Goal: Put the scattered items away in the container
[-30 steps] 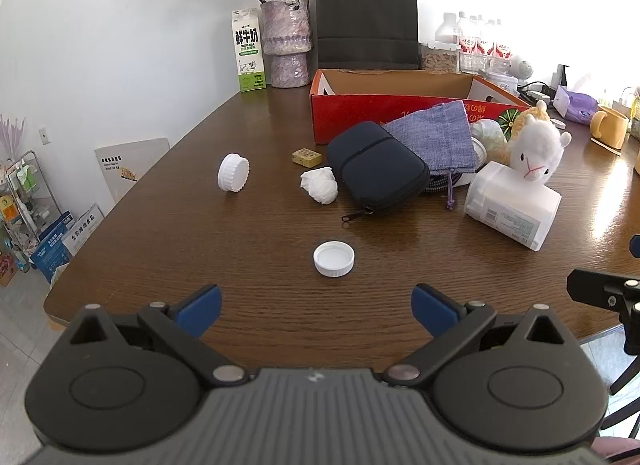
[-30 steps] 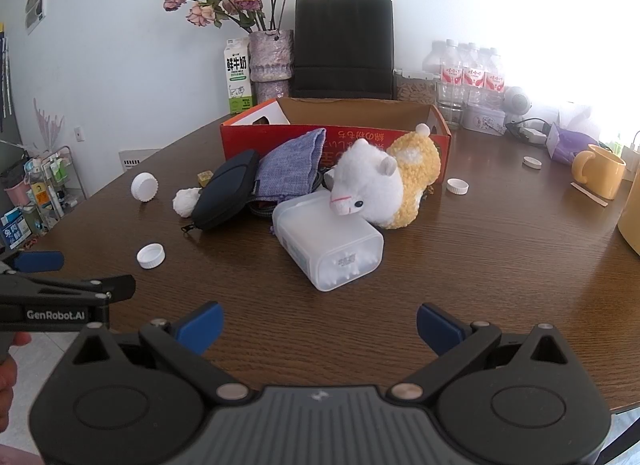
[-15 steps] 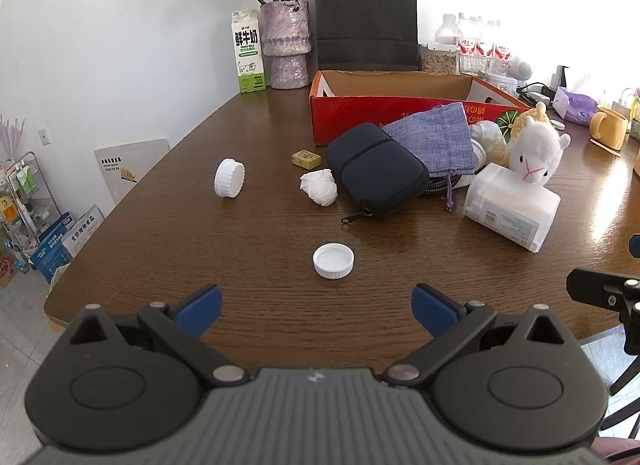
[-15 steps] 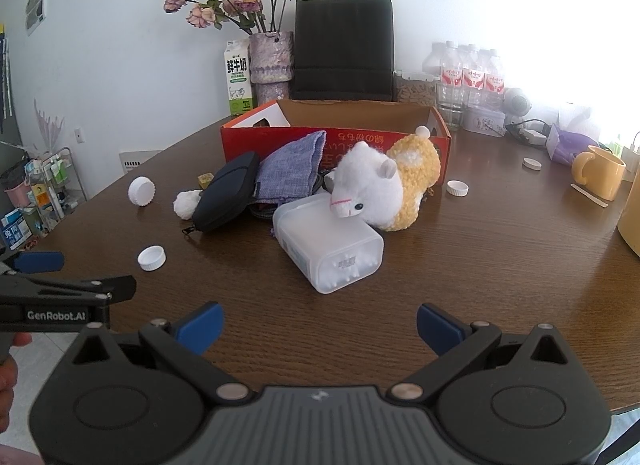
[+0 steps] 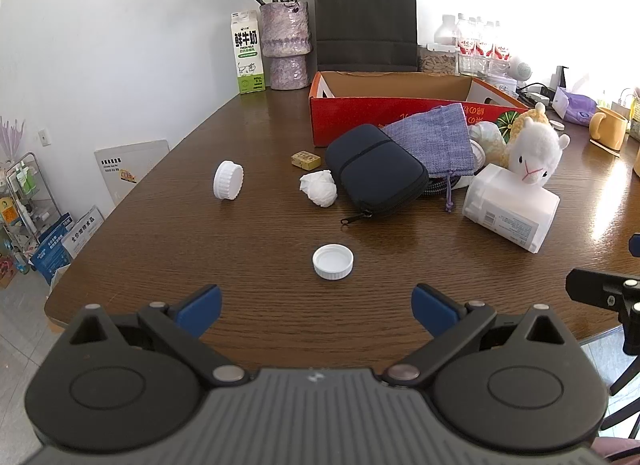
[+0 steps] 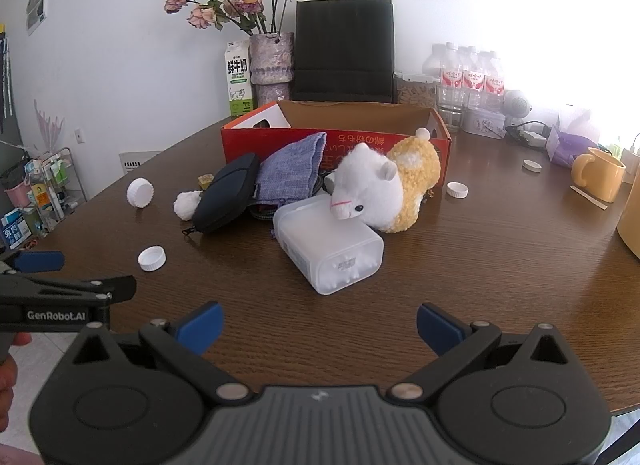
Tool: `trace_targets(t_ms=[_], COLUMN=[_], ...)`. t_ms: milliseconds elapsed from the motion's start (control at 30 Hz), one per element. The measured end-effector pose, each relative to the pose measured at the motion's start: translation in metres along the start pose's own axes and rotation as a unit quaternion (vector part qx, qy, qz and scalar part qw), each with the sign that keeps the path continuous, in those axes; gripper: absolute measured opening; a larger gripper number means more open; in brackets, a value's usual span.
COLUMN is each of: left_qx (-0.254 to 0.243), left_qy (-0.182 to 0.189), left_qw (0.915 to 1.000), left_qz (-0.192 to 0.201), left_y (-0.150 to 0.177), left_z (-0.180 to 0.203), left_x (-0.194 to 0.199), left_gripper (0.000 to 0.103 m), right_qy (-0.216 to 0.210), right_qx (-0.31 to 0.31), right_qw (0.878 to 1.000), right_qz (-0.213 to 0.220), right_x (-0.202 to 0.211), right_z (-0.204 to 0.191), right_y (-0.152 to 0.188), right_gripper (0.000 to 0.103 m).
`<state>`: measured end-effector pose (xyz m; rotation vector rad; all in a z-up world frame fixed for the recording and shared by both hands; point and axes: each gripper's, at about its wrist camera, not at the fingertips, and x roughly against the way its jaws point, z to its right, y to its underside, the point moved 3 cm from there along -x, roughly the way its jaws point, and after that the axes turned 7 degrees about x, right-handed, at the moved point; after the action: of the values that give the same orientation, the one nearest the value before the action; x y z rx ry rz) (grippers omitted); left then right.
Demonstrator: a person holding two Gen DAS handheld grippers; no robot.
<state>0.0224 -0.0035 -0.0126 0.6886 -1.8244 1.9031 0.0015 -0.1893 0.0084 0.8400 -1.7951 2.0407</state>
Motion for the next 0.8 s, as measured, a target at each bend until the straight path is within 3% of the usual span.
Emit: trace_targets(t_ms=[800], left_qx=[-0.001], left_qy=[0.001], left_qw=[1.0], left_qz=[0.0], left_y=[-0.0014], left_z=[0.0018], left_x=[0.0013], left_gripper=[0.103], right_qy=[-0.001], right_qx=[-0.001], right_qw=[1.0], right_qz=[-0.002], right_x=[0.0004], right_z=[0.0011], right_y=[-0.0011], right_gripper=[0.103])
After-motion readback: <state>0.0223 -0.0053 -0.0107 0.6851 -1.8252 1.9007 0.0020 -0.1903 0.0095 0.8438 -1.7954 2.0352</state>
